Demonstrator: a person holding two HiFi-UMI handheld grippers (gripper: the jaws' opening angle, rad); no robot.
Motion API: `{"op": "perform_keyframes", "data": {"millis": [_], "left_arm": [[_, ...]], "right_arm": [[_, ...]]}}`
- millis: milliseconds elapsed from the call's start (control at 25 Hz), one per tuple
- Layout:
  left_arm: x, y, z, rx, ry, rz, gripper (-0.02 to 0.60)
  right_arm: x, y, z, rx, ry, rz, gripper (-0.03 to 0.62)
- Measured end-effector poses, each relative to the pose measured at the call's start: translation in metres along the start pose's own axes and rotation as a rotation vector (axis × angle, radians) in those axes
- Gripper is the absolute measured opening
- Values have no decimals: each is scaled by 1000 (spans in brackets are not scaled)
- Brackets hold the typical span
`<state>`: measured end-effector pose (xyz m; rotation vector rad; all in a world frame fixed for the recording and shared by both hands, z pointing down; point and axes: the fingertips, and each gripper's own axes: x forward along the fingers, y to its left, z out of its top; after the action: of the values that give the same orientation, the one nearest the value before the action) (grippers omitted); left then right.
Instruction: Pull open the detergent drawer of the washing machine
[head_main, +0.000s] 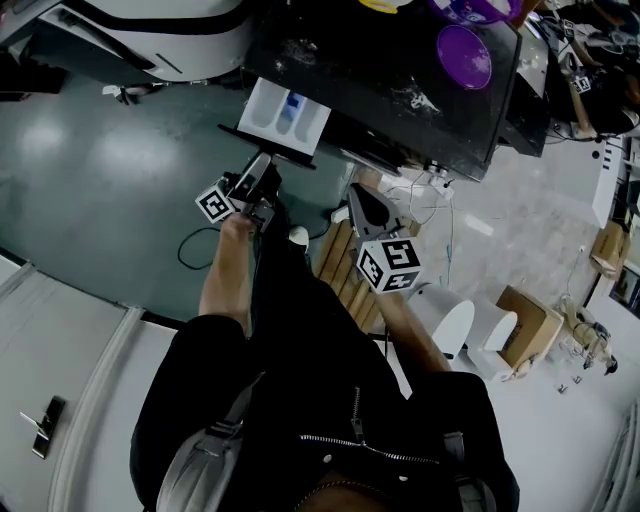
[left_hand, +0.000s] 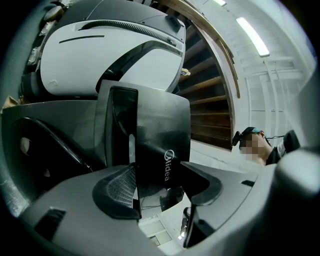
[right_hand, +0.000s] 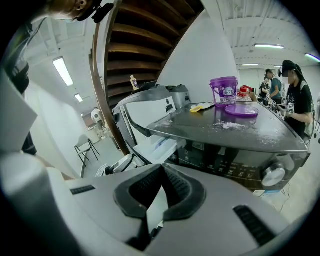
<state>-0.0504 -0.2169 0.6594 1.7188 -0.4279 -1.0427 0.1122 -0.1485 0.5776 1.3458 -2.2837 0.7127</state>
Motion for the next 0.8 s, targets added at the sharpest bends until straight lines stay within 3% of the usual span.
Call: {"op": "perform_keyframes", "data": {"millis": [520,600,800], "left_arm": [[-27,-9,-8,1,-34,38,259],[-32,-3,-9,0,-41,92,260],[-58,0,-8,65,-57,288,147]], "right_arm": [[-19,6,-7,-32,-1,23,8],[-23,8,-8,-36,-4,25,8],[-35,8,-7,-40,-22,21,8]]}}
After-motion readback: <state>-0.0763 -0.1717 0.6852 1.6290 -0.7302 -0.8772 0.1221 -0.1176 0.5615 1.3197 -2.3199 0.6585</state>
